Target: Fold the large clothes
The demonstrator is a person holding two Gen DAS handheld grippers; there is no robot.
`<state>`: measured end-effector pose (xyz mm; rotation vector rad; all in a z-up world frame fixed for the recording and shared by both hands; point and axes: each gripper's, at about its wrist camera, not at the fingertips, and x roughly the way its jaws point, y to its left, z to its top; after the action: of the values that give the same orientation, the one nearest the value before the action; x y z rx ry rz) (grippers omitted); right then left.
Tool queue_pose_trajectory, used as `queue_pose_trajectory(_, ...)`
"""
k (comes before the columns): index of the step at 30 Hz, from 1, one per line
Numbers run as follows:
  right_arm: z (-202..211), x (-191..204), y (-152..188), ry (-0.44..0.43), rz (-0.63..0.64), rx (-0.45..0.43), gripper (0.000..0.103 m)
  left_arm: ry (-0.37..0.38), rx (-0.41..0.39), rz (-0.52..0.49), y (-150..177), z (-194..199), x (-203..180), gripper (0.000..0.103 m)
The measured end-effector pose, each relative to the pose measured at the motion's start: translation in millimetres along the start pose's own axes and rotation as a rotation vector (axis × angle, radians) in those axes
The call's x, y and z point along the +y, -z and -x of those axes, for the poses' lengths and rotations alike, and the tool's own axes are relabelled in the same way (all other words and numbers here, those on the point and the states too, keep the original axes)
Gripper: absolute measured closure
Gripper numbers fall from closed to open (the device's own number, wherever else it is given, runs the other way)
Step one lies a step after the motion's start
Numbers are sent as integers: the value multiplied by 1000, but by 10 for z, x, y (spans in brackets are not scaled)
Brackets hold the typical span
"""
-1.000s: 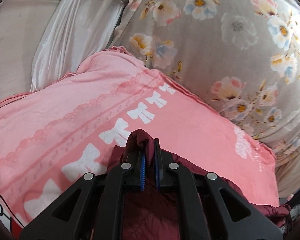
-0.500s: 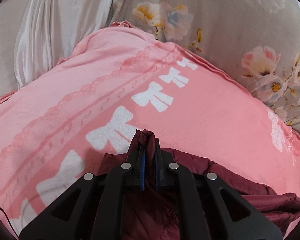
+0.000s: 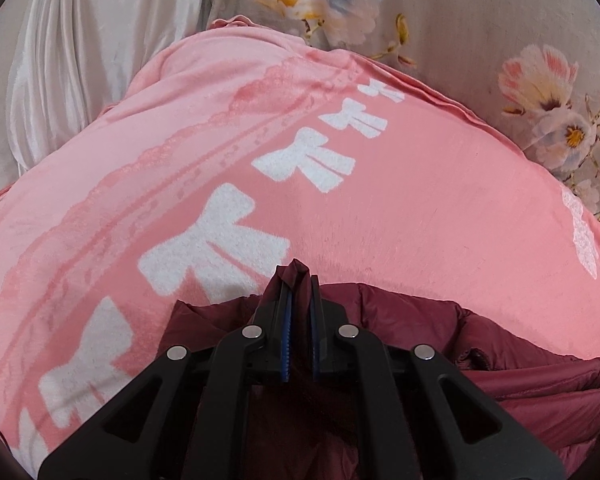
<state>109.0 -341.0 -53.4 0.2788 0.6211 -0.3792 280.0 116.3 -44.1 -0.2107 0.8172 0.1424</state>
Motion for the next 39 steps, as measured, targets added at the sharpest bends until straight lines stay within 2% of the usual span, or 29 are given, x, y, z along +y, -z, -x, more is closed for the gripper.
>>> queue_pose_trajectory(7,-94,-28,11,1,-16,39,100,-24,11,-13,52,-149,-44,91)
queue_pose_trajectory(9,-74,-32,7,-6,-20,34,97,-33,11,-16,57,-155,-53,90)
queue_pose_trajectory(11,15,-24,-13,1,-19,9,91,-39,10,-15,57,-152,-49,87)
queue_pose_trajectory(12,103,-21,-22,12,-23,-22,80,-39,11,-14,52,-147,-45,85)
queue_pose_trajectory(13,210,-27,-22,24,-32,-61,64,-38,12,-13,43,-134,-39,82)
queue_pose_trajectory(14,363,-37,-24,30,-44,-118,59,-41,11,-14,30,-114,-36,80)
queue_pose_trajectory(15,499,-35,-26,28,-49,-164,56,-42,5,-18,16,-70,-32,72)
queue_pose_trajectory(16,608,-23,-37,24,-46,-193,56,-46,-16,-22,0,10,-28,59)
queue_pose_trajectory(18,805,47,-69,3,-24,-227,56,-61,-61,-28,-24,208,-17,44)
queue_pose_trajectory(20,975,200,-91,-51,9,-233,56,-29,-100,-27,-58,450,-12,43)
queue_pose_trajectory(22,1059,391,-73,-112,48,-218,58,24,-123,-38,-71,696,-47,43)
queue_pose_trajectory(25,1065,786,46,-189,143,-175,59,123,-134,-121,17,1047,-271,43)
queue_pose_trajectory(29,883,1304,289,-225,284,-104,64,198,-62,-204,213,1022,-564,43)
queue_pose_trajectory(34,496,1629,429,-215,365,1,69,157,31,-282,479,614,-823,44)
queue_pose_trajectory(39,128,1708,431,-187,362,83,69,135,56,-279,530,394,-843,44)
